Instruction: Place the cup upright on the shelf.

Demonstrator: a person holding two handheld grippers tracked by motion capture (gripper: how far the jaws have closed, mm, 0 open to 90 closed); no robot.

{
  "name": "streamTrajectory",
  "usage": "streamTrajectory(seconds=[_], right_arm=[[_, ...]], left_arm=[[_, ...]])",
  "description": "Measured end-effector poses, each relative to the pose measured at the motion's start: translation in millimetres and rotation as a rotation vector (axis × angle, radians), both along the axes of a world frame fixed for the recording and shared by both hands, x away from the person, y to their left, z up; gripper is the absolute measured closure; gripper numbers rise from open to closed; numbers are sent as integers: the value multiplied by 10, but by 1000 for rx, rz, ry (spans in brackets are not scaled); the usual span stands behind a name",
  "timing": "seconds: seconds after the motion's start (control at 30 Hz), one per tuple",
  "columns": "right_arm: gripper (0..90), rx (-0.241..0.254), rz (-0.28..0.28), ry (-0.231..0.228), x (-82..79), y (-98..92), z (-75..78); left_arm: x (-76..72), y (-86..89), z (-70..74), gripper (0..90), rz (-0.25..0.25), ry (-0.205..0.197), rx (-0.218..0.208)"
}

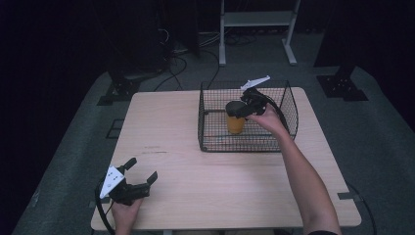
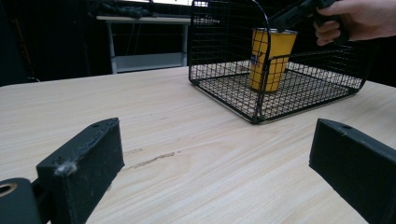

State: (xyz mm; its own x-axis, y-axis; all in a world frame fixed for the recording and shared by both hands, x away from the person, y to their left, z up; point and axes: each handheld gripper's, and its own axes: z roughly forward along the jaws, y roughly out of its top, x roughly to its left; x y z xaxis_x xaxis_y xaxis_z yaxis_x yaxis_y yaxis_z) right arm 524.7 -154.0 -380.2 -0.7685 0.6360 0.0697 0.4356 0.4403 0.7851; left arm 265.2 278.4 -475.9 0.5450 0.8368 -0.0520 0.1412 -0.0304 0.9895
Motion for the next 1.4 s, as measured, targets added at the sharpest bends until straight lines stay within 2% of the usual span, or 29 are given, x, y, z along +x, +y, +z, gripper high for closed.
streamTrajectory(seconds=[0.2, 0.3, 0.47, 0.7, 1.0, 1.17, 1.4], right_arm=[[32, 49, 2, -4, -39, -79, 107], [33, 55, 8, -10, -68, -105, 149], [46, 88, 38, 0, -140, -155, 216], [47, 88, 51, -14, -301, -232, 261], [47, 122, 64, 1, -460, -361, 274], [47, 120, 80, 6, -544, -389, 318], [53, 131, 100, -17, -694, -410, 399]], left_arm=[[5, 6, 1, 23, 5, 1, -1], [3, -2, 0, 23, 5, 1, 3], [2, -9, 0, 23, 5, 2, 7], [-5, -9, -2, 23, 2, 0, 6], [-5, -14, -1, 23, 3, 1, 13], [-5, -18, 0, 23, 3, 1, 15], [-7, -22, 1, 23, 3, -1, 17]])
